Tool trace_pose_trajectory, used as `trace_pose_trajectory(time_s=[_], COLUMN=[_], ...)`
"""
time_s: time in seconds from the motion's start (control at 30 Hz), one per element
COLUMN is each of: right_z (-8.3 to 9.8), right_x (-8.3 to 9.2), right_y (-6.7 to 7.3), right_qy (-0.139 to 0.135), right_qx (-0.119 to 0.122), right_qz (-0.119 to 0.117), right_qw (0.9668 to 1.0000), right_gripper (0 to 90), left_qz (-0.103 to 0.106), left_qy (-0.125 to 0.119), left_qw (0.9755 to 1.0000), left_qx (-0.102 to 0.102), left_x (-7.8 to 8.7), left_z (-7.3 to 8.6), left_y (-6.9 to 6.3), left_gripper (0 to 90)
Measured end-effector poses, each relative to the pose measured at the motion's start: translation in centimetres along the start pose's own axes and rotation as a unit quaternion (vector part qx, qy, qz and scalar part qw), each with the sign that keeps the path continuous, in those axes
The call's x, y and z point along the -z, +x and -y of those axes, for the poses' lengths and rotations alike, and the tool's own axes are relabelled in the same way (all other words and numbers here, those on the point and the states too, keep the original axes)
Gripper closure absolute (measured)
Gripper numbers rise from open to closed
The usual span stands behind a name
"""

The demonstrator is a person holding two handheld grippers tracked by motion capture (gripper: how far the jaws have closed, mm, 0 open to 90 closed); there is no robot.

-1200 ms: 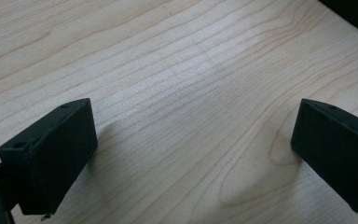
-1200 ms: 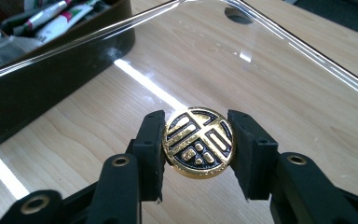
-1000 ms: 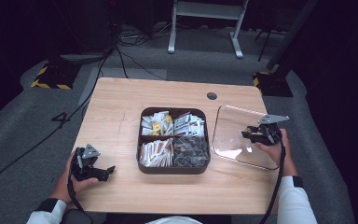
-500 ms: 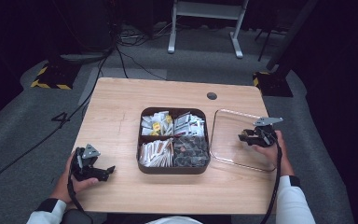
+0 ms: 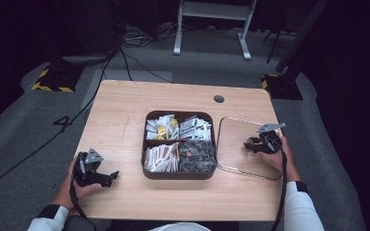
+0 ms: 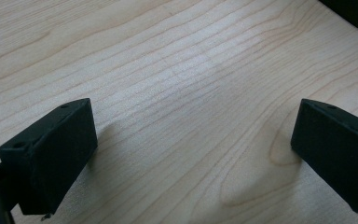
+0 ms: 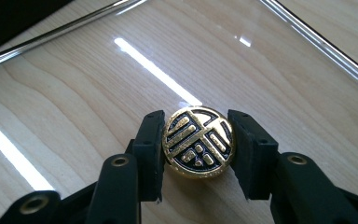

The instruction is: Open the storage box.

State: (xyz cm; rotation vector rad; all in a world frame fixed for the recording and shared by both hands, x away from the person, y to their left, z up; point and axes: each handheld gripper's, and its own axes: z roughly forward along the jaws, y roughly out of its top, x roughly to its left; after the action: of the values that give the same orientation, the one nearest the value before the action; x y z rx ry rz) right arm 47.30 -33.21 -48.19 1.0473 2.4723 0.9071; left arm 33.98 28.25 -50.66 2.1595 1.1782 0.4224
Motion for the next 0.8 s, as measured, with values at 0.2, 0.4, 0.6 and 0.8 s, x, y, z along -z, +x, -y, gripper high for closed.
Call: trace_pose_trajectory(time_s=[0.2,0.4,0.6,0.8], right_z=[-0.1,0.1,-0.6,-1.4], right_x=[0.4,0.5,1.4,1.7], right_y=[-0.4,-0.6,-0.2,0.6], right_qy=[-0.015,-0.011,-0.045,-0.059], right_qx=[-0.026,-0.041,-0.055,-0.048], right_qz=[-0.009,-0.002,-0.002,-0.002], right_qw=[0.9995,0.9991,0.9975,0.9971], right_gripper=[45.6,35.1,29.1,28.0], left_qz=[0.001,0.002,0.004,0.004], left_qy=[0.0,0.0,0.0,0.0], left_qw=[1.0,1.0,1.0,1.0], left_qx=[0.001,-0.001,-0.001,-0.001], left_x=[0.0,0.0,0.0,0.0], left_z=[0.0,0.0,0.0,0.0], left_y=[0.0,0.0,0.0,0.0], left_gripper=[0.4,0.4,0.4,0.4])
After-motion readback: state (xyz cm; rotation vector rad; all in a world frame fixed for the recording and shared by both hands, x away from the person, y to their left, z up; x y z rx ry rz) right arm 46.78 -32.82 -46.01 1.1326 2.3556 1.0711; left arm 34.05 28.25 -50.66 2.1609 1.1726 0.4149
